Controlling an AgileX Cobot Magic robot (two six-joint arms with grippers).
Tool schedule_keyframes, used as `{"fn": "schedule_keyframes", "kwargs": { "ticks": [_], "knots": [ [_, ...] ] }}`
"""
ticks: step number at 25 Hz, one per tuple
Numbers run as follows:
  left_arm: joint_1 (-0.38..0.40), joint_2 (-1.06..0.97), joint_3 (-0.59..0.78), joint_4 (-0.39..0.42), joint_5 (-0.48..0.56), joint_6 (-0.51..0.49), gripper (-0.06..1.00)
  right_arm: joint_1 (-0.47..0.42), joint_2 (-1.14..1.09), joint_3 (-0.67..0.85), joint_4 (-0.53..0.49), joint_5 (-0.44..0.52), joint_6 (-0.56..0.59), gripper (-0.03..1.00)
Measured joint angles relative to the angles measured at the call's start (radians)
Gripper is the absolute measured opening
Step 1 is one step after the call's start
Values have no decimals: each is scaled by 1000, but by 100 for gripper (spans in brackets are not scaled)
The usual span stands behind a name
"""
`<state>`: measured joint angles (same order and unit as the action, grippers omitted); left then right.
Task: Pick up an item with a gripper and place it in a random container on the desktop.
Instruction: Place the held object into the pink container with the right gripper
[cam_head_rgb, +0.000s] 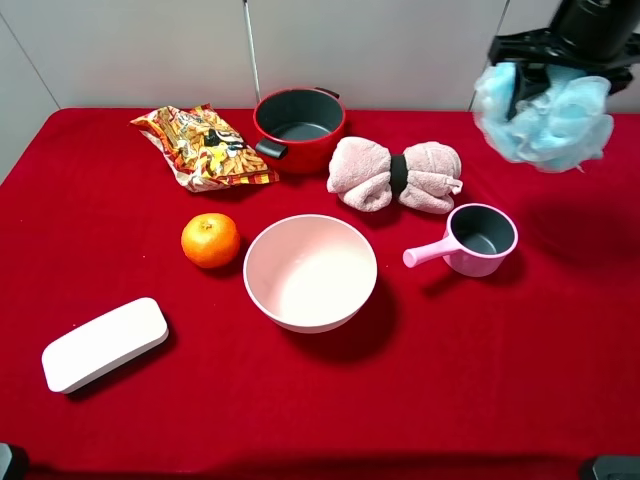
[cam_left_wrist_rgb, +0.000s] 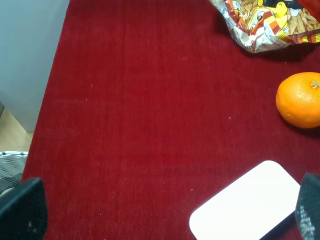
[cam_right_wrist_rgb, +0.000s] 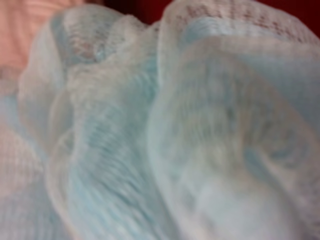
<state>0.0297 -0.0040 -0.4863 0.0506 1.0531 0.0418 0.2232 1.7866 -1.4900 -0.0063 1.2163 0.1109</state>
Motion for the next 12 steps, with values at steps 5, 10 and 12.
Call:
{"fn": "schedule_keyframes", "kwargs": {
  "ticks": [5,10,12],
  "knots": [
    [0,0,0,0,0,0,99,125,-23,0,0,0,41,41],
    [0,0,0,0,0,0,99,252,-28,0,0,0,88,41],
    [0,0,0,0,0,0,99,306,-28,0,0,0,104,41]
  ]
}}
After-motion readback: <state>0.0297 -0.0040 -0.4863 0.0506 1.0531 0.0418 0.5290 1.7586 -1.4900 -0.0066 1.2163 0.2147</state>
